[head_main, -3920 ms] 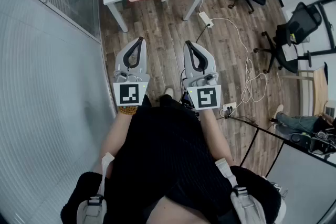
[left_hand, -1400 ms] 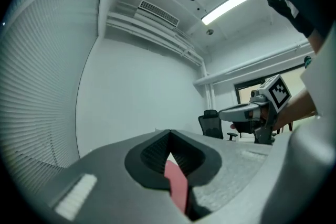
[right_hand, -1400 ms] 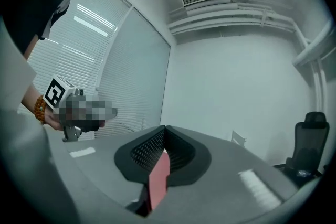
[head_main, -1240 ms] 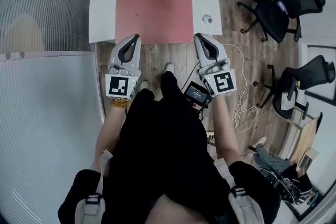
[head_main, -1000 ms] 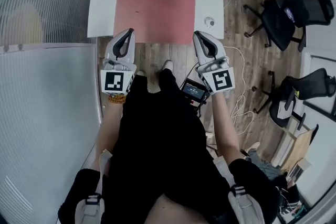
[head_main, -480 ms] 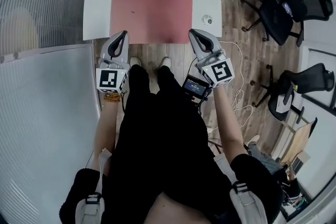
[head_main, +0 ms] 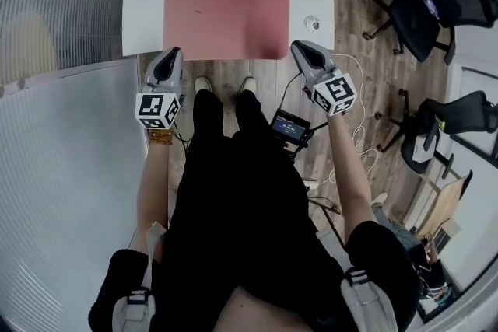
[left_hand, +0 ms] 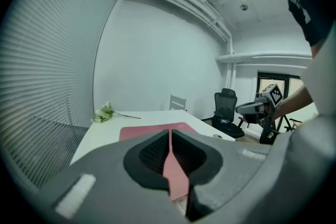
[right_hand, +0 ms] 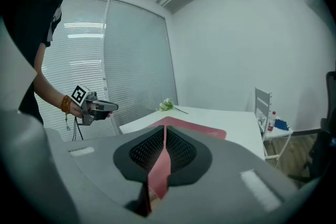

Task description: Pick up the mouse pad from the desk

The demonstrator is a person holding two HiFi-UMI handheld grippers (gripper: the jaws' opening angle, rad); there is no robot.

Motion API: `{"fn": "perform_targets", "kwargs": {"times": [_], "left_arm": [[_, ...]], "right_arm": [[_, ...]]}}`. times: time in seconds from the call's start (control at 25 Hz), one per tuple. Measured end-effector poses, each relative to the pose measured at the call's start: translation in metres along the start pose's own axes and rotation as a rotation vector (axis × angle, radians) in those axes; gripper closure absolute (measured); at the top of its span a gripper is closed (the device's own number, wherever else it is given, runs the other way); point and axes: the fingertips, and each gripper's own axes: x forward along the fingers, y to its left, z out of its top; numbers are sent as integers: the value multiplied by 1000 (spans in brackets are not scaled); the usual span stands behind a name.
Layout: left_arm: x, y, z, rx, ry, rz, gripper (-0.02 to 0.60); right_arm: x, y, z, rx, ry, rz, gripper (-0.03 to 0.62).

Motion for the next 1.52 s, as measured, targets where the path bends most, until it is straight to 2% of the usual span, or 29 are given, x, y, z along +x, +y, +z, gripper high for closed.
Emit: {"fn": "perform_targets", "kwargs": {"times": [0.28,0.52,0.68,0.8,0.92,1.12,1.52], "left_arm": [[-3,22,-33,-35,79,1,545],[0,42,-79,-133,171,-21,529],[-2,45,-104,-156,228,-24,529],[-4,43,-119,-179,251,-33,529],[-7,47,-130,-204,264,-37,519],[-4,51,-141,-335,253,-20,490],[0,66,-186,-488,277,2,460]], "right_arm": [[-17,-25,-31,24,85,45,553],[-14,-29,-69,93,141,46,522],[-27,-38,-81,74,188,112,522],[-34,-50,-92,55,237,114,522],[-24,-42,-106,110,227,106,519],[-10,-27,-129,237,197,90,487],[13,-37,-180,386,222,-1,429]]}}
